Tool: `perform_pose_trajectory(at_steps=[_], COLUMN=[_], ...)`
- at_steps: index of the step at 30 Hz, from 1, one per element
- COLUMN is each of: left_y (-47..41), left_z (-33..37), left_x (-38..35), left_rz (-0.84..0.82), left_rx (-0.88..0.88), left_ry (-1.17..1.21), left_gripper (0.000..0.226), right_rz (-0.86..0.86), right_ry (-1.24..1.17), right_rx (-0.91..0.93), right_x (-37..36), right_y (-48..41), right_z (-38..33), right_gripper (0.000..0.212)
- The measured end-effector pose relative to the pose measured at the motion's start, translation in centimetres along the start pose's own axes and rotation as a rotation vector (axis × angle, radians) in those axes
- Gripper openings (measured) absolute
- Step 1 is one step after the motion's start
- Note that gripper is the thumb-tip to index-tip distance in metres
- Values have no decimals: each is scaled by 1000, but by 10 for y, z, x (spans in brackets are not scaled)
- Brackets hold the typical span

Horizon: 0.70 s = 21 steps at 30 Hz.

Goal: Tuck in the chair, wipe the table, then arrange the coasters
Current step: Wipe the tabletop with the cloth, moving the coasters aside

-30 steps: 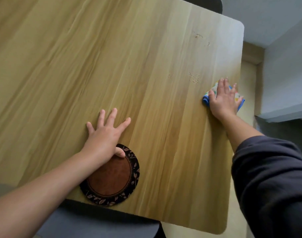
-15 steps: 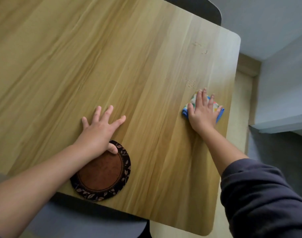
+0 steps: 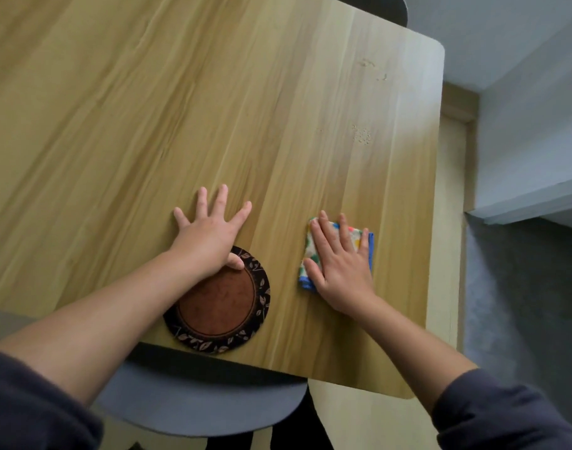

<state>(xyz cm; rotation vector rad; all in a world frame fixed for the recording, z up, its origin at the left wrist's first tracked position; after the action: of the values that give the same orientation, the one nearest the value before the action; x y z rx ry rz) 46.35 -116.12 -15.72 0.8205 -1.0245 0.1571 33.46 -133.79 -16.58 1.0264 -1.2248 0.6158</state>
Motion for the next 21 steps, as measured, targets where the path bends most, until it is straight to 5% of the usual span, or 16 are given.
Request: perform_pose_trajectory(at_steps=[5, 16, 21], left_y=[-2, -4, -3], left_z=[1, 1, 1], left_x=[0, -1, -1], left_rz=[-30, -58, -57], left_rx=[10, 36, 47], left_ry=[-10, 41, 43], left_gripper=[113, 115, 116], right_rz=[7, 78, 86], right_ry=[28, -237, -239], right_rx=[234, -533, -523], right_x=[22, 77, 78], right_y=[-57, -243, -239], right_z=[8, 71, 60], right_gripper=[69, 64, 65])
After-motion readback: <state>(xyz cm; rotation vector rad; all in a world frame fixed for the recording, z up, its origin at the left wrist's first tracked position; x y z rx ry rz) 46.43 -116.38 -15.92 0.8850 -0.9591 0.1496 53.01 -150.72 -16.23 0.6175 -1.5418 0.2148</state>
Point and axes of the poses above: each hand's wrist, its own y-axis away from the middle knuckle, its own x-axis out of the back of the hand, z = x × y, the point moved 9 cm from there along -y, towards the middle knuckle, and after that the axes turned 14 degrees about -x, right-handed, at the moved point
